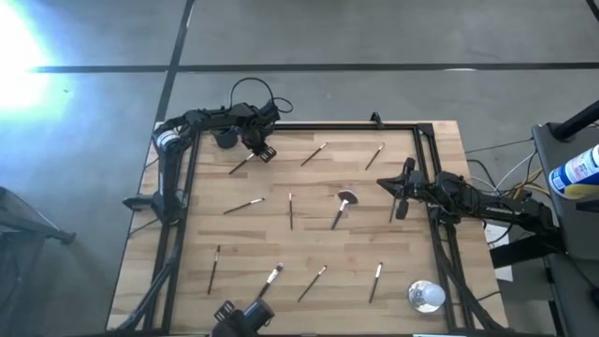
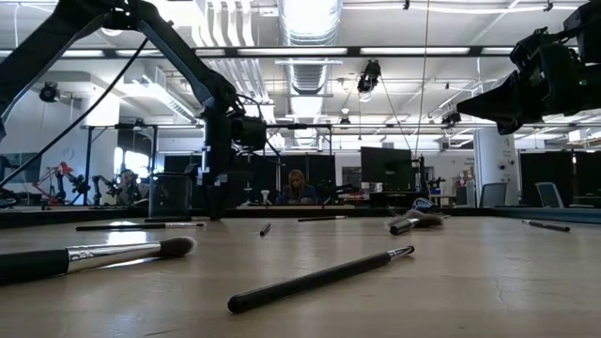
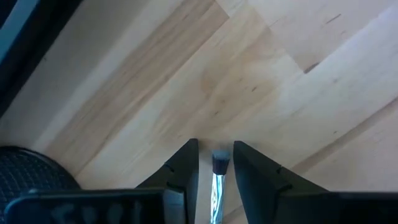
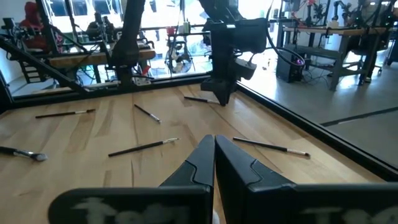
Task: Put items in baskets/containers
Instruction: Put the eyeshadow brush into the holder
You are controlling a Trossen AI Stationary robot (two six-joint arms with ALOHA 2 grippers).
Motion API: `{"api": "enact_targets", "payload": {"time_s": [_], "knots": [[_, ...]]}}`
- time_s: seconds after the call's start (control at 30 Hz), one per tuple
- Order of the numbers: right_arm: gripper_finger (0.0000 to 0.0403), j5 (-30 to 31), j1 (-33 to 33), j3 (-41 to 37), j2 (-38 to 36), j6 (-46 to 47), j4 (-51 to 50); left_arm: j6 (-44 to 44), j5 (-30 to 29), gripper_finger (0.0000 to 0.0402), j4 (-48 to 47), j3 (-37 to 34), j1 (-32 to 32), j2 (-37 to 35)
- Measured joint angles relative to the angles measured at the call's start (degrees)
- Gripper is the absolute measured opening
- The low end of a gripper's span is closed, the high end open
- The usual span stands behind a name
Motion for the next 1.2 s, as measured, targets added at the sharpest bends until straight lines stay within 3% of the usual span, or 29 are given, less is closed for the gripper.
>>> {"api": "enact_targets", "payload": {"time_s": [0.17, 0.4, 0.57, 0.97, 1.1, 1.2], "knots": [[0.0009, 0.0, 0.0, 0.0, 0.0, 0.0, 0.0, -0.9, 0.1, 0.0083, -0.2, 0.1, 0.0, 0.7], [0.0008, 0.0, 0.0, 0.0, 0.0, 0.0, 0.0, -2.4, -1.1, 0.0009, -0.1, -0.1, -0.1, 0.0], [0.0009, 0.0, 0.0, 0.0, 0.0, 0.0, 0.0, -3.6, -1.5, 0.0001, 0.5, -0.3, -0.2, -2.4], [0.0008, 0.0, 0.0, 0.0, 0.0, 0.0, 0.0, -8.6, -3.4, 0.0, 6.5, -1.6, -1.1, -22.6], [0.0009, 0.0, 0.0, 0.0, 0.0, 0.0, 0.0, -11.3, -4.2, 0.0, 12.2, -6.1, -1.6, -30.8], [0.0009, 0.0, 0.0, 0.0, 0.0, 0.0, 0.0, -12.2, -8.4, 0.0, 19.0, -12.3, -1.9, -37.9]]}}
